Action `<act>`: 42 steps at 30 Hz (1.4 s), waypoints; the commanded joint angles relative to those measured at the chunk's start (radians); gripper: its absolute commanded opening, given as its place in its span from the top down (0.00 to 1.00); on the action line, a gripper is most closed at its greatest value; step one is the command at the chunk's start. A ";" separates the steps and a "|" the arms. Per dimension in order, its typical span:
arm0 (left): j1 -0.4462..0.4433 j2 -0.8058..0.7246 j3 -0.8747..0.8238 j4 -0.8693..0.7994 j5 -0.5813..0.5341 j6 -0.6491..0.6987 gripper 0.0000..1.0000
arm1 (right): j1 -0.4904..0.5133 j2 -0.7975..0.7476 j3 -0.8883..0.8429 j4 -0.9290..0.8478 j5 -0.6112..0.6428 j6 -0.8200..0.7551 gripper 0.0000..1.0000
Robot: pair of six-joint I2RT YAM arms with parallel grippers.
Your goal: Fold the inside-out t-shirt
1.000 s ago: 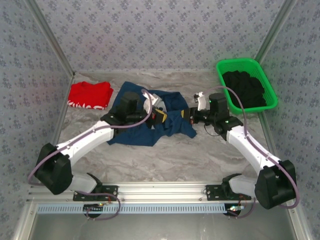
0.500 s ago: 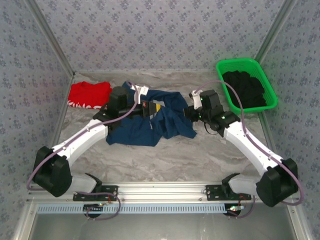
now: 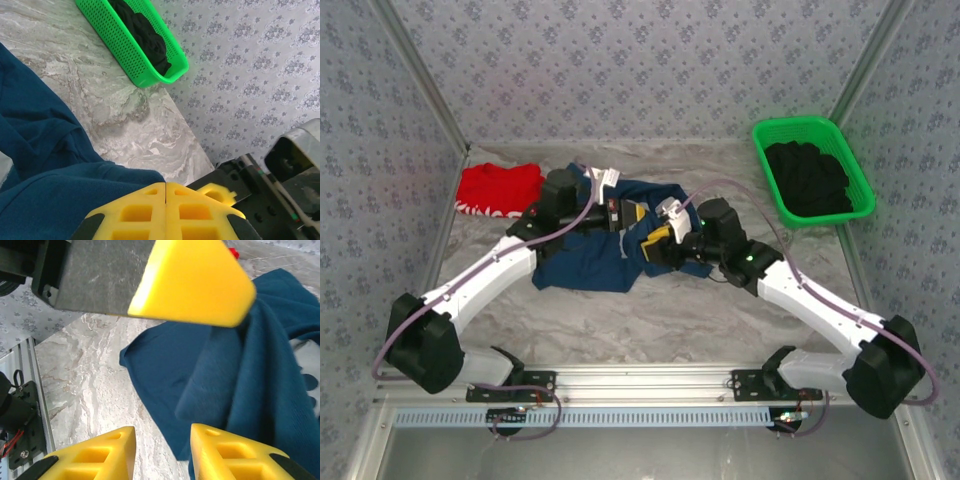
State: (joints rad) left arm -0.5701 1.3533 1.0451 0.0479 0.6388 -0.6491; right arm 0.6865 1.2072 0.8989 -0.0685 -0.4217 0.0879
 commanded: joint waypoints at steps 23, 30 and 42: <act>-0.018 0.019 0.035 -0.015 -0.019 0.006 1.00 | 0.016 0.101 0.058 0.103 0.113 0.125 0.88; -0.014 0.024 0.051 -0.040 -0.068 0.038 1.00 | -0.018 0.038 0.023 0.032 0.057 0.138 1.00; 0.030 0.017 0.039 -0.048 -0.142 0.097 0.62 | -0.234 -0.030 -0.094 0.371 -0.282 0.528 1.00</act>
State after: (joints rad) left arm -0.5598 1.3949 1.0790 -0.0040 0.5232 -0.5747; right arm 0.4885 1.1873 0.8280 0.1448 -0.5934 0.4545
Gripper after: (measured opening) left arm 0.350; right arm 0.061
